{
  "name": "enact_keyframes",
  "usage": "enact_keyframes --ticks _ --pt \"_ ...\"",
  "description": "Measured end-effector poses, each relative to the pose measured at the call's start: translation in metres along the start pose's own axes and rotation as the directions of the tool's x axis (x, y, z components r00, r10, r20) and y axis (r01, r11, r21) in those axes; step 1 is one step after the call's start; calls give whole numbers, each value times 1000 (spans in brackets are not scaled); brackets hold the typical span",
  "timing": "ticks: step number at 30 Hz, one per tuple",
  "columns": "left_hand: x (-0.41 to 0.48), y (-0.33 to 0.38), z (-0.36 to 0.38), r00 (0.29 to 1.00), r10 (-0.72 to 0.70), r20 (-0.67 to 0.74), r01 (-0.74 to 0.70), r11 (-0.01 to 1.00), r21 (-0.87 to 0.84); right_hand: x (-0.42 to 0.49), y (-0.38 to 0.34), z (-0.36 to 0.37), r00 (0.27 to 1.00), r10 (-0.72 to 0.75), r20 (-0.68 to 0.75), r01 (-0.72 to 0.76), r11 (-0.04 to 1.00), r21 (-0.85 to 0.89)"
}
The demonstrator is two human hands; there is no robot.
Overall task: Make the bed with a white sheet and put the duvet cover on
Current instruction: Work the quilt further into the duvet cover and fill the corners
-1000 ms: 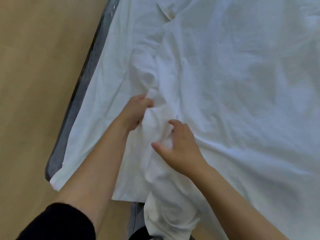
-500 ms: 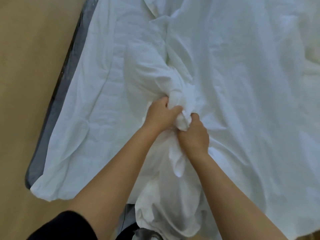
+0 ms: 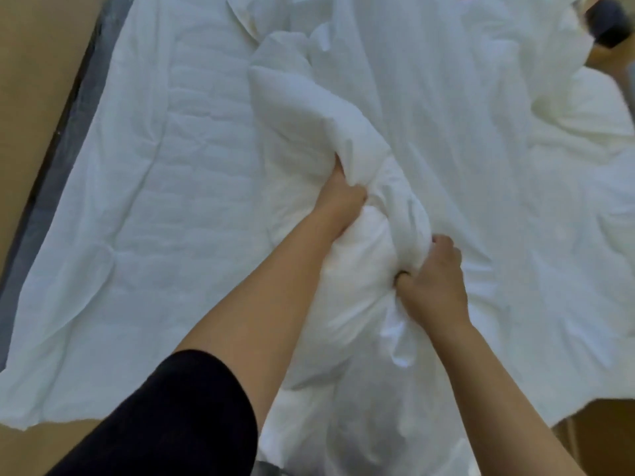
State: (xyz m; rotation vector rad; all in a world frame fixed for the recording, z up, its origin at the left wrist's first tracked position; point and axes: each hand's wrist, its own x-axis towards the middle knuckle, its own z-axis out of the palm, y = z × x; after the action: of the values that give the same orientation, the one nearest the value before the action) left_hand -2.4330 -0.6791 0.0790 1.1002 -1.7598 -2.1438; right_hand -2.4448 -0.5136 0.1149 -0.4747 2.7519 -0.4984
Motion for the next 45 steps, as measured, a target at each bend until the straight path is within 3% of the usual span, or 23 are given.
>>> enact_keyframes --ticks 2,4,7,9,11,12,14,15,17,21,23,26,31,37,40,43,45 --pt "-1 3 7 986 -21 167 2 994 114 6 -12 -7 995 -62 72 58 997 58" --pt "-5 5 -7 951 -94 293 74 994 79 22 -27 -8 966 -32 255 4 994 108" --pt "-13 -8 -43 937 -223 268 236 972 -16 47 -43 12 919 39 394 -77 994 83" --pt "-13 -30 -63 984 -175 -15 174 984 -35 54 -52 35 929 -26 369 47 998 -50" --pt "-11 -65 -81 938 -177 -298 174 984 -37 54 -59 57 934 -137 331 204 962 -179" --pt "-10 -85 -85 903 -269 -335 248 963 -107 54 -60 66 931 -188 312 266 936 -230" --pt "-9 -117 -76 836 -500 -225 404 839 -364 54 -56 73 922 -273 274 354 881 -313" --pt "-6 -127 -66 836 -532 -137 417 777 -473 55 -52 73 914 -315 256 391 853 -347" --pt "2 -130 -45 883 -462 -78 344 752 -562 59 -41 65 894 -391 218 447 802 -395" --pt "21 -80 2 927 -343 -154 174 755 -632 81 -12 9 883 -462 83 452 788 -419" --pt "27 -37 37 954 -226 -197 84 833 -546 96 10 -35 864 -503 -15 451 787 -421" --pt "33 32 117 988 4 -153 -54 944 -326 127 52 -109 841 -523 -142 446 817 -365" --pt "56 107 295 973 214 -90 -214 977 6 198 176 -217 874 -407 -265 384 913 -136" --pt "89 115 543 989 113 95 -138 935 327 266 384 -298 956 -144 -254 173 980 96" --pt "104 95 644 958 31 284 -179 841 511 278 478 -308 974 17 -226 32 977 211" --pt "111 62 714 936 -129 326 -116 763 636 275 546 -299 972 152 -179 -94 950 298" --pt "111 40 746 906 -196 375 -148 683 716 271 577 -289 961 235 -142 -172 918 357"
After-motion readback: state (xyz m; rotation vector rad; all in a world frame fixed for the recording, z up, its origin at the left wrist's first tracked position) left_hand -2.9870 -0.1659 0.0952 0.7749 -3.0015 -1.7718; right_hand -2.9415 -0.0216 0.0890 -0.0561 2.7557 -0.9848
